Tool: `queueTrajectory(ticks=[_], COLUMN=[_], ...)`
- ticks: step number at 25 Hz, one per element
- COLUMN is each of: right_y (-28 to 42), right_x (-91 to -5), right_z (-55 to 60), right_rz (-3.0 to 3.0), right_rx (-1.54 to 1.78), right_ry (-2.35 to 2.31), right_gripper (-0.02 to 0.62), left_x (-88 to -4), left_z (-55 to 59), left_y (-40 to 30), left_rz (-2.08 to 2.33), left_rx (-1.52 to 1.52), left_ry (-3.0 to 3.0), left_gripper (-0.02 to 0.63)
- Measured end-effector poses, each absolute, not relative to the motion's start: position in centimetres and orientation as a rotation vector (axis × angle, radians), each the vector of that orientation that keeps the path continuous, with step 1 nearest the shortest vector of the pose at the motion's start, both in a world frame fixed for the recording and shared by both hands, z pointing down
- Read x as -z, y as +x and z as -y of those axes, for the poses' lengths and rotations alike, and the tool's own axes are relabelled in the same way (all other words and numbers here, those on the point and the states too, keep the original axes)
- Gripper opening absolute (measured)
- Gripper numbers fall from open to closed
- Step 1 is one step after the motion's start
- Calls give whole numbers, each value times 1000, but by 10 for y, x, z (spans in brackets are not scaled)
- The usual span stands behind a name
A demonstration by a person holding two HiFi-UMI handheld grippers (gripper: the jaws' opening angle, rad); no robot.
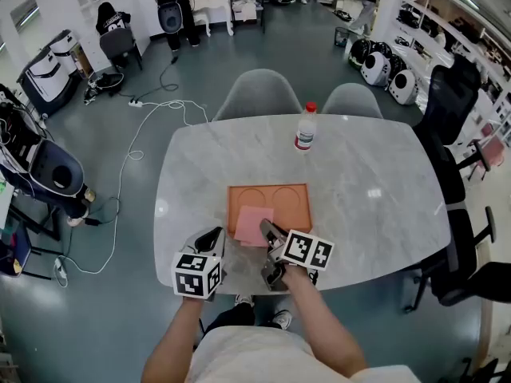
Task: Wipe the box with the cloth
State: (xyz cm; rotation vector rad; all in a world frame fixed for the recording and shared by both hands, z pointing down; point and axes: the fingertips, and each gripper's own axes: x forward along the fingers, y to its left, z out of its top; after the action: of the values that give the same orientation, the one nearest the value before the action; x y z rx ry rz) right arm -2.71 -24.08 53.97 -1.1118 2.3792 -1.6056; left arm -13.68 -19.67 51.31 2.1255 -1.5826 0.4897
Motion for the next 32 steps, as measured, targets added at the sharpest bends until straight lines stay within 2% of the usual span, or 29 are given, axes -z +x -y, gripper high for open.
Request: queueTrajectory(ticks=[32], right_y=[126], right_x=[-556], right_z=[246], right_rz=[-2310], right_rx=[1524], right_ry=[-1316], right_gripper=[17], left_x=[-515], left_z=[192], left_y=[-62], left_rz=[1620], left_rx=[-485], left_ry=[2134], left_gripper=[15])
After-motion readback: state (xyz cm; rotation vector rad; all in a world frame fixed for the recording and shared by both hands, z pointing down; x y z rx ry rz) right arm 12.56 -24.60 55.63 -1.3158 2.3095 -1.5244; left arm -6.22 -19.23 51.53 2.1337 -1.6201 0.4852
